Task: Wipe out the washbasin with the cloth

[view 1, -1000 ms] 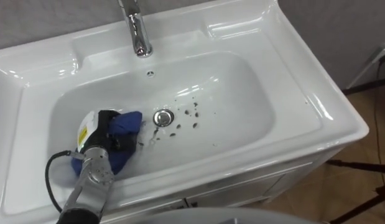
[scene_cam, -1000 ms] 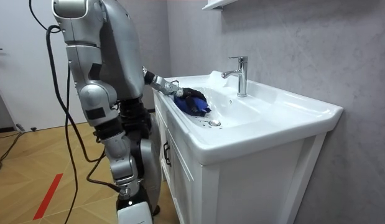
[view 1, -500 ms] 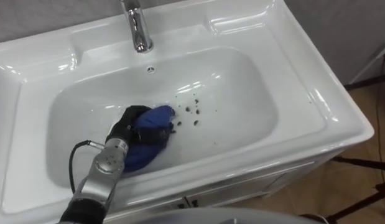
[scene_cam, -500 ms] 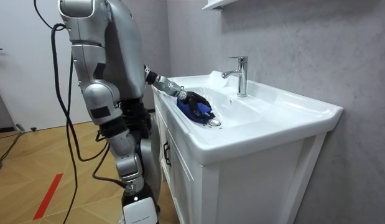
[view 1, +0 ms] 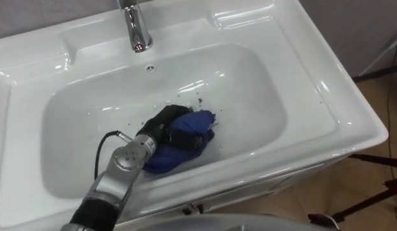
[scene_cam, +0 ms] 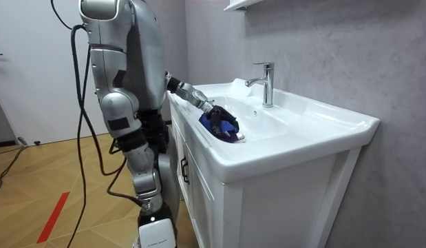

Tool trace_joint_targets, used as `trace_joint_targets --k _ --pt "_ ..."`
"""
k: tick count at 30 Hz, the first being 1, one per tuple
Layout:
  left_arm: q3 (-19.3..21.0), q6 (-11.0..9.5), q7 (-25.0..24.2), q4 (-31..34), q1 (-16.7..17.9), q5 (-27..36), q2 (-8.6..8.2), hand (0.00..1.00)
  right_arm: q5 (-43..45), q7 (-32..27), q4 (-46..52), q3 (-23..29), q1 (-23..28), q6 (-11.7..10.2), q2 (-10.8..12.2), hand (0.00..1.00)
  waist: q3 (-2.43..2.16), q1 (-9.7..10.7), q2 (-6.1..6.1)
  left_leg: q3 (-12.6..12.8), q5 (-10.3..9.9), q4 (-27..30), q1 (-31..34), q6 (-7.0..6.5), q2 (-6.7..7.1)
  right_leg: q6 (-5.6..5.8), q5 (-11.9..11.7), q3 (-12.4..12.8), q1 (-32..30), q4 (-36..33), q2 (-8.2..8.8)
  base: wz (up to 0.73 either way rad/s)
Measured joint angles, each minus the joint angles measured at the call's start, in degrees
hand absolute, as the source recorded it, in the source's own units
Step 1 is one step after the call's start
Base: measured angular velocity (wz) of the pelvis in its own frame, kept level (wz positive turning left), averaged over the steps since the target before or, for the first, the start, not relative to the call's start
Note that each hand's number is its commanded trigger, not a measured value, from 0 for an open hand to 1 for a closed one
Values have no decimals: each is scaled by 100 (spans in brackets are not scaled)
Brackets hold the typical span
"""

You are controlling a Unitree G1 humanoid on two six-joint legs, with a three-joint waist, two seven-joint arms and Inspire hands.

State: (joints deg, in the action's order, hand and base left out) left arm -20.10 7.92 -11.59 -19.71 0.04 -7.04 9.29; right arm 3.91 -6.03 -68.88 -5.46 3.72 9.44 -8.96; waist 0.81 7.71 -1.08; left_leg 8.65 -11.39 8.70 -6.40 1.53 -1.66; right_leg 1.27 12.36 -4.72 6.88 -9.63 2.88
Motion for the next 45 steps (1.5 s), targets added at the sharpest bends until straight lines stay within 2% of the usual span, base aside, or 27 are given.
trace_joint_targets --k 1,3,4,5,7,9,11,13,15,21,26,29,33,38,42,45 --pt "-109 84 -51 82 -55 -2 -3 100 -99 -16 -1 -12 -8 -4 -31 0 -6 22 -23 2 0 1 22 0 0 1 -3 1 -23 1 0 0" --pt "-238 100 -119 153 -98 -8 -57 100 -277 -28 -2 -13 -10 -13 -51 0 -13 53 -52 9 0 6 73 0 0 3 -9 2 -67 0 1 0" --pt "-312 103 -167 175 -160 -33 -88 100 -446 -23 -3 -10 -14 -37 -50 0 -33 68 -100 21 0 6 89 0 -2 1 -13 3 -95 0 0 0" --pt "-342 113 -181 174 -198 -36 -99 100 -506 -23 -24 -10 -19 -68 -53 0 -28 81 -98 26 0 6 90 0 -2 1 -13 7 -98 2 -1 0" --pt "-470 232 -277 229 -306 -45 -103 100 -654 -7 -98 -14 -34 -111 -69 0 -44 151 -129 60 0 7 73 0 -3 1 -13 34 -121 3 -2 -6" --pt "-551 361 -380 483 -350 -143 -102 100 -665 -5 -117 -12 -45 -146 -82 0 -39 209 -145 66 0 2 88 0 -2 1 -15 64 -124 1 -2 -5" --pt "-667 387 -449 658 -406 -151 -117 100 -695 -8 -118 -9 -49 -195 -72 0 -24 335 -126 67 0 -2 92 0 -2 1 -17 51 -117 -2 2 0" --pt "-747 428 -527 710 -567 -173 -224 100 -681 -21 -117 -2 -49 -237 -68 0 -22 453 -128 74 0 -6 77 0 -2 1 -20 73 -104 1 1 -3" --pt "-769 433 -536 745 -653 -276 -264 100 -641 -43 -117 1 -27 -238 -66 0 -15 484 -125 96 0 -8 53 0 -3 1 -20 149 -107 3 -3 -13" --pt "-767 434 -511 752 -783 -1101 -285 100 -477 -85 -184 -1 63 -241 -49 0 4 646 -126 113 0 -10 -23 0 -3 1 -20 167 -57 4 -3 -3" --pt "-796 449 -361 736 -890 -2028 -292 100 81 -38 -584 -95 117 -164 -46 0 19 774 -160 139 0 -6 -34 0 -6 1 -20 163 -79 1 -4 -1" --pt "-799 458 -156 689 -890 -2445 -294 100 181 94 -725 -120 310 -18 -31 0 46 792 -173 152 0 -8 -58 0 -11 1 -20 184 -81 -10 -7 -6" --pt "-790 448 225 432 -893 -2974 -278 100 280 274 -726 -236 437 89 -16 0 105 789 -69 214 0 -6 -116 0 -23 -1 -19 265 -43 -13 -22 -8" --pt "-636 429 593 -130 -896 -3550 -256 100 683 519 -691 -223 426 200 43 0 60 751 92 258 -1 -6 -242 1 -28 0 -19 413 39 -6 -43 -10" --pt "-351 453 938 -625 -895 -3951 -177 100 776 557 -444 -214 426 212 36 0 25 753 74 349 -3 -3 -296 1 -41 -7 -34 455 64 -10 -54 -7" --pt "-111 452 1169 -931 -863 -4113 -177 100 844 585 -407 -165 435 256 44 0 2 740 36 364 -3 -5 -336 1 -57 -13 -40 463 109 -10 -67 0"
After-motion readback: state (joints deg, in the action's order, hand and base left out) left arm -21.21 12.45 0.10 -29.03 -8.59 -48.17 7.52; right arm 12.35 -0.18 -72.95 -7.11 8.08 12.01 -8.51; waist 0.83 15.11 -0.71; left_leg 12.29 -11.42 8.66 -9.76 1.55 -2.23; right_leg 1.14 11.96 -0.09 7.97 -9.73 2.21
